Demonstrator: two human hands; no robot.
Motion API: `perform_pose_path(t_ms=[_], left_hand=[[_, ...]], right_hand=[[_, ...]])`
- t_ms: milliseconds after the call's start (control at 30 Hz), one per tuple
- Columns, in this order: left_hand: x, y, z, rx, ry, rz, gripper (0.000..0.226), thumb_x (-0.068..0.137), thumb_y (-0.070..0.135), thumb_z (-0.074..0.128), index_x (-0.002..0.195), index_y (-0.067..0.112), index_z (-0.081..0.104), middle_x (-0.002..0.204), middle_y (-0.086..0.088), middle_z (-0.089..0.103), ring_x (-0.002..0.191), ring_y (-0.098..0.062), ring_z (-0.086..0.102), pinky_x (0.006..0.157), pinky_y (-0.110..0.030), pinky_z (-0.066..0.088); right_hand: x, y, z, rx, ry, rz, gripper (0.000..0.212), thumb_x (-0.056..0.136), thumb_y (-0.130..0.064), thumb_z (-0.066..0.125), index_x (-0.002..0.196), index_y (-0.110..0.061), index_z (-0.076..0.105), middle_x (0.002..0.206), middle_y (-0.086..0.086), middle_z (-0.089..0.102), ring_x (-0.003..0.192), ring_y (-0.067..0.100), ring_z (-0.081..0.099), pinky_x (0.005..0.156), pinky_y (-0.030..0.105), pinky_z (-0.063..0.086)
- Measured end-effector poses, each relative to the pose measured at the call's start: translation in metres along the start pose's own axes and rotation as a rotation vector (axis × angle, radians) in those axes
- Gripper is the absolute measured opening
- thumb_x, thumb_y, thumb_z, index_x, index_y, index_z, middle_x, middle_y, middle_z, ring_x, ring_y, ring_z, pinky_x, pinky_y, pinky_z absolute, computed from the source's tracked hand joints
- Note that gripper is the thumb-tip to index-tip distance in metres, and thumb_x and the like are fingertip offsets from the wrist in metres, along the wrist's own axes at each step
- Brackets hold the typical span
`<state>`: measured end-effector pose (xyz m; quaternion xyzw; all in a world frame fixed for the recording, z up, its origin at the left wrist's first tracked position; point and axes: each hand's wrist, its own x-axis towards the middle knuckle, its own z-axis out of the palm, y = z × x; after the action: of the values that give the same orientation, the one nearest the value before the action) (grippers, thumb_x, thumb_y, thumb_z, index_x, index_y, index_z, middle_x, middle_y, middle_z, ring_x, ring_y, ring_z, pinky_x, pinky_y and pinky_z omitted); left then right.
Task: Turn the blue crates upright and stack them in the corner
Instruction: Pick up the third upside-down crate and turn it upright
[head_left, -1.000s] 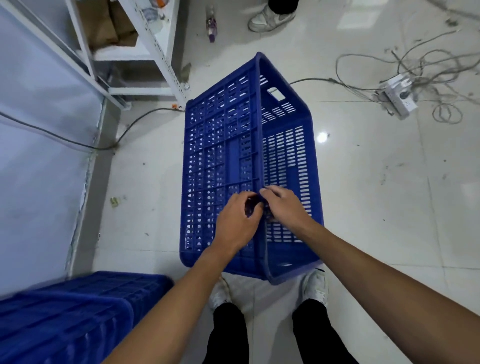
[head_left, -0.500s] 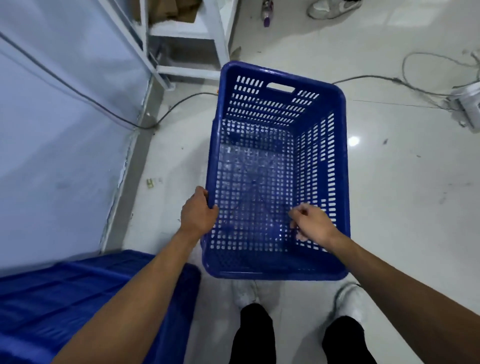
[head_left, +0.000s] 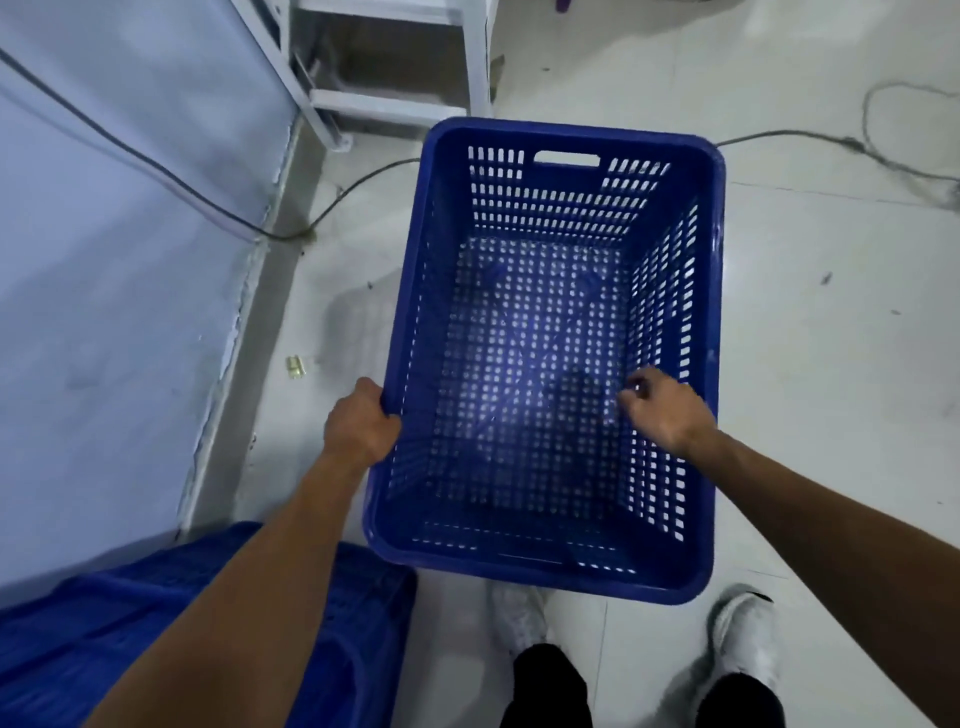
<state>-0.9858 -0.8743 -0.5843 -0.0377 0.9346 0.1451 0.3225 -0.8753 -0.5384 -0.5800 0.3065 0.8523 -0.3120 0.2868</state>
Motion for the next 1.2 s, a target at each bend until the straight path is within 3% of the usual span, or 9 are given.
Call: perform_pose_path(t_ms=[133,267,400,600,767,900,1100,1200], left_hand=[[0.012,-0.012,0.009,-0.048,-0.001,0.031,0.018,0.091,0.018,0.059,0.100,0.014,0.045,0.086,-0.001,0.059,0.069,-0.014,0.056,0.058,-0.030,0.044],[0.023,-0.007,0.004,-0.034,0.013,0.076,0.022,0.094,0.026,0.059,0.106,0.016,0.044,0.095,-0.002,0.062,0.074,-0.016,0.059,0.063,-0.031,0.047],[0.039,0.023,-0.011,-0.098,0.091,0.073,0.039,0.098,0.028,0.052,0.132,0.010,0.044,0.111,-0.006,0.064,0.088,-0.022,0.062,0.075,-0.034,0.051],[0.065,0.069,-0.027,-0.306,0.094,-0.026,0.039,0.095,0.016,0.051,0.134,0.011,0.045,0.114,-0.005,0.061,0.084,-0.017,0.056,0.067,-0.028,0.046],[0.070,0.071,-0.027,-0.348,0.128,-0.049,0.045,0.093,0.013,0.054,0.137,0.012,0.047,0.124,-0.009,0.063,0.095,-0.022,0.061,0.082,-0.032,0.052],[0.065,0.069,-0.022,-0.304,0.191,-0.043,0.048,0.092,0.012,0.056,0.139,0.012,0.046,0.126,-0.010,0.064,0.105,-0.027,0.064,0.088,-0.036,0.052],[0.067,0.068,-0.020,-0.321,0.165,-0.129,0.041,0.091,0.015,0.057,0.132,0.013,0.048,0.120,-0.010,0.065,0.097,-0.027,0.065,0.089,-0.042,0.056],[0.064,0.068,-0.022,-0.330,0.134,-0.164,0.036,0.091,0.018,0.059,0.126,0.018,0.049,0.106,-0.005,0.065,0.088,-0.025,0.065,0.085,-0.043,0.058]], right_hand=[[0.028,0.002,-0.006,0.013,0.076,0.044,0.036,0.100,-0.036,0.045,0.129,-0.017,0.055,0.113,0.013,0.068,0.082,0.028,0.061,0.073,0.033,0.047],[0.035,0.005,-0.007,-0.056,0.201,0.098,0.037,0.098,-0.036,0.048,0.129,-0.016,0.054,0.116,0.017,0.068,0.100,0.037,0.063,0.077,0.037,0.045],[0.030,0.004,-0.012,-0.080,0.413,0.136,0.038,0.096,-0.032,0.051,0.125,-0.009,0.051,0.117,0.020,0.065,0.101,0.041,0.062,0.082,0.043,0.047],[0.037,0.013,-0.034,0.142,0.615,0.278,0.038,0.093,-0.021,0.056,0.122,0.002,0.045,0.125,0.023,0.051,0.104,0.046,0.058,0.086,0.049,0.046],[0.045,0.026,-0.040,0.137,0.420,0.260,0.042,0.094,-0.024,0.054,0.128,0.000,0.049,0.128,0.024,0.054,0.110,0.044,0.056,0.090,0.047,0.047],[0.047,0.024,-0.038,0.305,0.366,0.331,0.041,0.096,-0.020,0.050,0.134,-0.008,0.047,0.127,0.018,0.060,0.110,0.039,0.058,0.095,0.046,0.048],[0.053,0.023,-0.046,0.355,0.326,0.371,0.039,0.093,-0.017,0.053,0.131,-0.011,0.050,0.122,0.016,0.062,0.097,0.033,0.059,0.088,0.042,0.051],[0.050,0.019,-0.054,0.317,0.317,0.381,0.034,0.090,-0.016,0.052,0.123,-0.011,0.053,0.115,0.014,0.063,0.087,0.028,0.054,0.079,0.036,0.047]])
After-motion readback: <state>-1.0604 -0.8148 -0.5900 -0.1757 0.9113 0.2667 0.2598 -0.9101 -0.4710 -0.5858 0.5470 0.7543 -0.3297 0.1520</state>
